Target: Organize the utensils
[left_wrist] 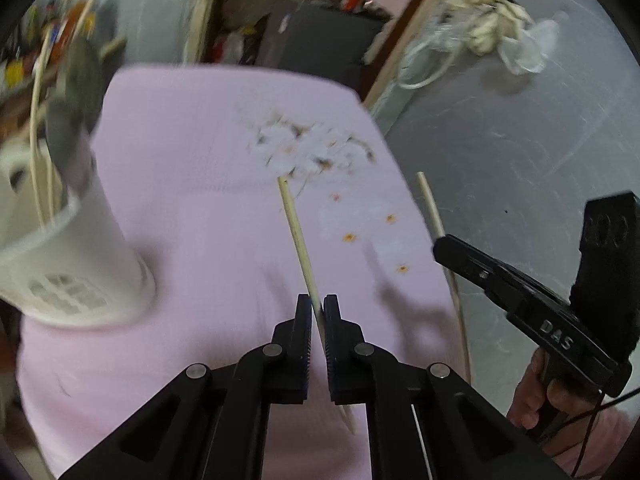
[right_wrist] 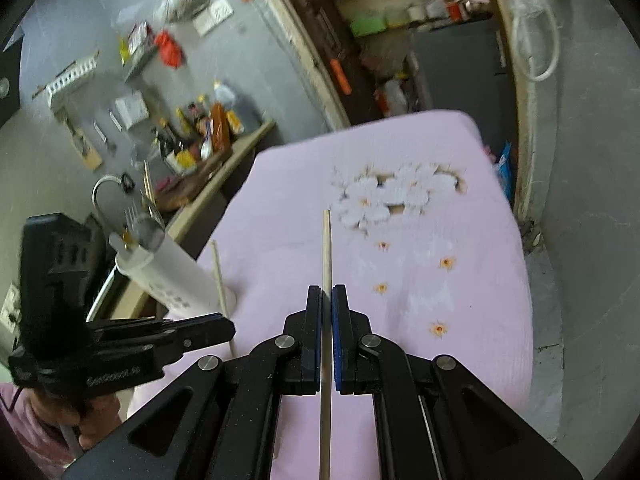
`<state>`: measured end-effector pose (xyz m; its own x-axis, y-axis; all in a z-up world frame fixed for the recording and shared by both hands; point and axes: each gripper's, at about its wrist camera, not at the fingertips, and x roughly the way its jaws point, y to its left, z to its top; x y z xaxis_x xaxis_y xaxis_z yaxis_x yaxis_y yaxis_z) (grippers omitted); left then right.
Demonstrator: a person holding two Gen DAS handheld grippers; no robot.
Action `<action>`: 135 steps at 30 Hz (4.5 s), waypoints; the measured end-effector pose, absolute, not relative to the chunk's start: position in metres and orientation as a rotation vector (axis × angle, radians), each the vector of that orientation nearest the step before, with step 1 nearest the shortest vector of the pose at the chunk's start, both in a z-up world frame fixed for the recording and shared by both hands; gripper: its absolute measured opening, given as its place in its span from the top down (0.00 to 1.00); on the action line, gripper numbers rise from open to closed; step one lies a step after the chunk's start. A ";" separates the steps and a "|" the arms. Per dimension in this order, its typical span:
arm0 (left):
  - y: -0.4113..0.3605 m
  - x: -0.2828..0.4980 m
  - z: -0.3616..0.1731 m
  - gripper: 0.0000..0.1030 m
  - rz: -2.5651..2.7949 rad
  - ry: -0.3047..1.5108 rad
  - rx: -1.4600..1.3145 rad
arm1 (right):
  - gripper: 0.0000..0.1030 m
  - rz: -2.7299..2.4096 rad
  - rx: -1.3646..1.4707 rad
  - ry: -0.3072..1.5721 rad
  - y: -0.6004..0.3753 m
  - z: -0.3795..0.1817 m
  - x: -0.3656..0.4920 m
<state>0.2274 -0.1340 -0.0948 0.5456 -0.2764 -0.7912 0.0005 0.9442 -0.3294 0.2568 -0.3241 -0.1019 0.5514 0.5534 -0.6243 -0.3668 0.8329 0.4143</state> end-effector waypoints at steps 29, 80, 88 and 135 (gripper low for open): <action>-0.036 0.196 0.028 0.95 -0.227 0.691 -0.281 | 0.96 0.606 0.418 0.418 -0.242 0.013 0.243; 0.117 0.189 -0.023 0.95 0.054 0.609 -0.257 | 0.95 0.521 0.304 0.362 -0.075 -0.030 0.268; 0.110 0.186 -0.026 0.95 0.050 0.643 -0.274 | 0.89 0.515 0.262 0.401 -0.086 -0.030 0.255; 0.006 0.082 0.006 0.24 0.064 0.517 -0.260 | 0.21 0.376 0.178 0.405 -0.254 0.012 0.127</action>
<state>0.0825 0.0063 0.0057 0.8682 -0.0048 -0.4962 -0.1260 0.9650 -0.2298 0.1267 -0.2542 0.0120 0.8518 0.3899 -0.3499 -0.3198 0.9160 0.2423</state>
